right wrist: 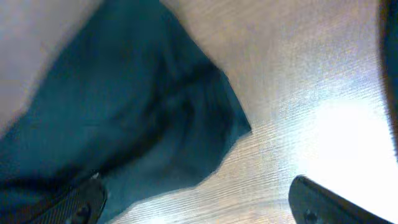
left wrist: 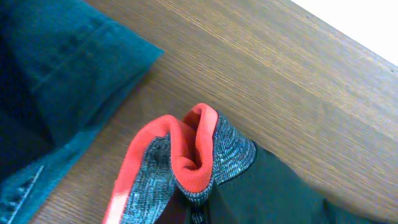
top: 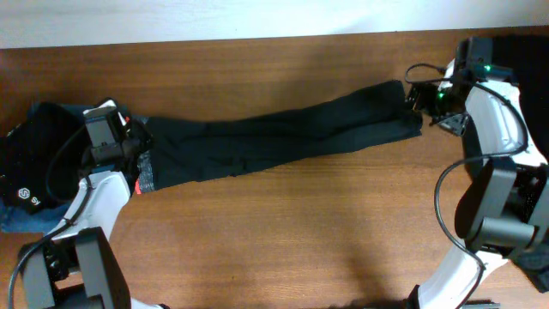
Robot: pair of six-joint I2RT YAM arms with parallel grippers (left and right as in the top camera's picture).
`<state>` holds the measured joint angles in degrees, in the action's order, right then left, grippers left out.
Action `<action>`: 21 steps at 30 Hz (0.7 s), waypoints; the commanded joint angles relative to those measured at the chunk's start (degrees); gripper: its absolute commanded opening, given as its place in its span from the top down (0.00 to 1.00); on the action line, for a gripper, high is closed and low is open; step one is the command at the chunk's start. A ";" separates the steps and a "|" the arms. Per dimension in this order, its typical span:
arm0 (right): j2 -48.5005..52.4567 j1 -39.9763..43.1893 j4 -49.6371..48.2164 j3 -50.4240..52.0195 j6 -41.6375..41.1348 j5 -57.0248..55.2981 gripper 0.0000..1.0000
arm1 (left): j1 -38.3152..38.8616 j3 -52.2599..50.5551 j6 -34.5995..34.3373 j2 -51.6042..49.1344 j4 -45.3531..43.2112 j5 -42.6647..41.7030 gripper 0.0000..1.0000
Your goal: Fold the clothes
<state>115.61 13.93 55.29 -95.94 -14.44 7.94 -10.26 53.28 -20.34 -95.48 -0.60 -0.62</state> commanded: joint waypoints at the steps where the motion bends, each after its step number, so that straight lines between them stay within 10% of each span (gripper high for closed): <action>1: 0.48 -0.04 2.49 -0.50 3.58 -0.74 0.01 | 0.15 1.05 0.26 -0.63 -0.48 -0.44 1.00; 10: 0.94 -0.04 6.82 -0.02 17.42 -0.96 0.02 | 0.15 1.05 0.28 -0.63 0.70 -0.46 1.00; 16: 3.10 0.00 2.36 0.15 20.31 -7.80 0.38 | 0.15 1.05 0.28 -0.63 0.87 -0.44 1.00; 21: 5.49 0.00 -1.16 0.15 30.84 -6.97 0.39 | 0.09 1.05 0.31 -0.63 2.16 -0.31 1.00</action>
<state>119.37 13.93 54.57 -95.90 9.21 2.42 -10.09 53.28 -20.34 -95.48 1.08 -0.64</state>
